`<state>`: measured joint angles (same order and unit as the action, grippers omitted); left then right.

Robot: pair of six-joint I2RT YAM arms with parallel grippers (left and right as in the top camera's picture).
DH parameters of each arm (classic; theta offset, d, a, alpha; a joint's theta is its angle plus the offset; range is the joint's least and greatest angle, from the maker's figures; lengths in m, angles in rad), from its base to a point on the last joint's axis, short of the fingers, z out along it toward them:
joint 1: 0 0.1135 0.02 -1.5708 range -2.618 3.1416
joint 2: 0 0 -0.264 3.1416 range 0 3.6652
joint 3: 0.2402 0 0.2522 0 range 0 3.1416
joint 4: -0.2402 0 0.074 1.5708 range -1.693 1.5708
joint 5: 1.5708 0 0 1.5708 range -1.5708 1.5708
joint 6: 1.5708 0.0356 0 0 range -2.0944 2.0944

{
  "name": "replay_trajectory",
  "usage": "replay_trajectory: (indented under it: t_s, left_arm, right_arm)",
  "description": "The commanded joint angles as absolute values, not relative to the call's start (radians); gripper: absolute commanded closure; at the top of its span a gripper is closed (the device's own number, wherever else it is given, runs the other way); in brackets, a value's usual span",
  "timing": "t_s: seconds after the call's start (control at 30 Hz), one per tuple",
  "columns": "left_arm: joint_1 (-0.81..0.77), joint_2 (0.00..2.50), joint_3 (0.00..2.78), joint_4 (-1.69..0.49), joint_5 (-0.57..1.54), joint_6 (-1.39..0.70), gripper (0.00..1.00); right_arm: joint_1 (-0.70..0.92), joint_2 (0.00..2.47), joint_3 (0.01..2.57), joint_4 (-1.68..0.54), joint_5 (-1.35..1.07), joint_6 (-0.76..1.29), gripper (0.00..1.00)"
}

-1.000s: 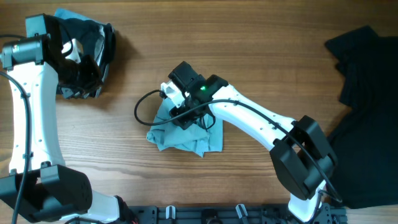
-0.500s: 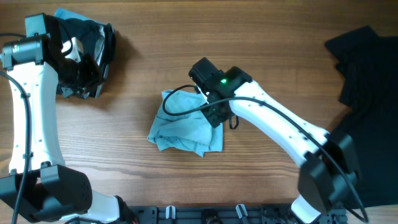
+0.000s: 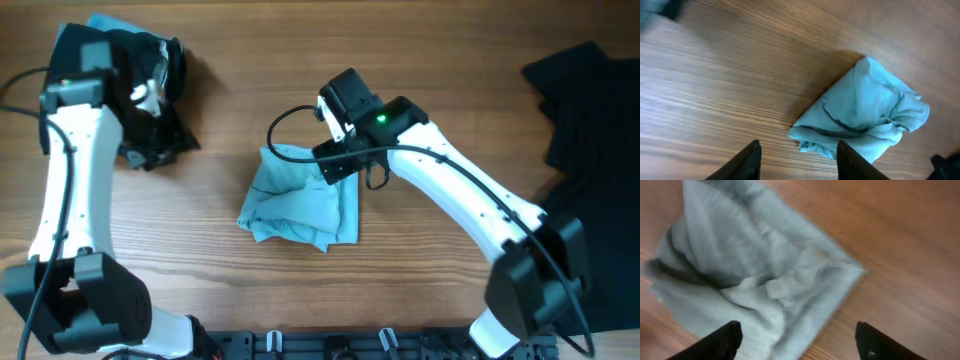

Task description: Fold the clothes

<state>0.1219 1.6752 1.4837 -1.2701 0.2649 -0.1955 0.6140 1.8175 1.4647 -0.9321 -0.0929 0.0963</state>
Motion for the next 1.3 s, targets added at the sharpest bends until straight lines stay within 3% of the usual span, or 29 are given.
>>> replay_trajectory:
  t_s: [0.0, 0.07, 0.23, 0.3, 0.37, 0.4, 0.43, 0.83, 0.87, 0.97, 1.13, 1.27]
  left_arm:
    - [0.072, 1.666, 1.413, -1.215, 0.308, -0.186, 0.55]
    - [0.056, 1.667, 1.400, -1.185, 0.321, -0.186, 0.58]
    - [0.044, 1.667, 1.399, -1.158, 0.321, -0.186, 0.54]
    - [0.045, 1.667, 1.399, -1.159, 0.321, -0.186, 0.54]
    - [0.049, 1.667, 1.399, -1.159, 0.321, -0.185, 0.53]
    - [0.051, 1.667, 1.399, -1.159, 0.321, -0.185, 0.53]
    - [0.054, 1.667, 1.399, -1.158, 0.321, -0.182, 0.53]
    - [0.059, 1.667, 1.399, -1.148, 0.321, -0.178, 0.51]
    - [0.059, 1.667, 1.399, -1.143, 0.321, -0.179, 0.51]
    - [0.059, 1.667, 1.399, -1.135, 0.321, -0.179, 0.48]
    - [0.059, 1.667, 1.399, -1.136, 0.321, -0.179, 0.44]
    - [0.059, 1.667, 1.399, -1.134, 0.321, -0.178, 0.42]
  right_arm:
    - [0.625, 1.902, 1.465, -0.918, -0.371, -0.032, 0.33]
    - [0.626, 1.925, 1.465, -0.915, -0.374, -0.057, 0.36]
    - [0.626, 1.975, 1.464, -0.932, -0.338, -0.083, 0.46]
    - [0.626, 1.997, 1.464, -0.931, -0.330, -0.081, 0.61]
    - [0.626, 2.005, 1.464, -0.936, -0.330, -0.084, 0.86]
    - [0.626, 2.004, 1.465, -0.943, -0.330, -0.094, 0.94]
    - [0.627, 1.995, 1.466, -0.959, -0.334, -0.106, 0.95]
    - [0.627, 1.805, 1.467, -1.291, -0.206, -0.013, 0.92]
    - [0.627, 1.805, 1.467, -1.325, -0.206, -0.002, 0.90]
    - [0.627, 1.808, 1.467, -1.375, -0.206, -0.001, 0.64]
    - [0.627, 1.808, 1.467, -1.375, -0.194, -0.027, 0.65]
    - [0.628, 1.808, 1.465, -1.220, -0.264, -0.099, 0.42]
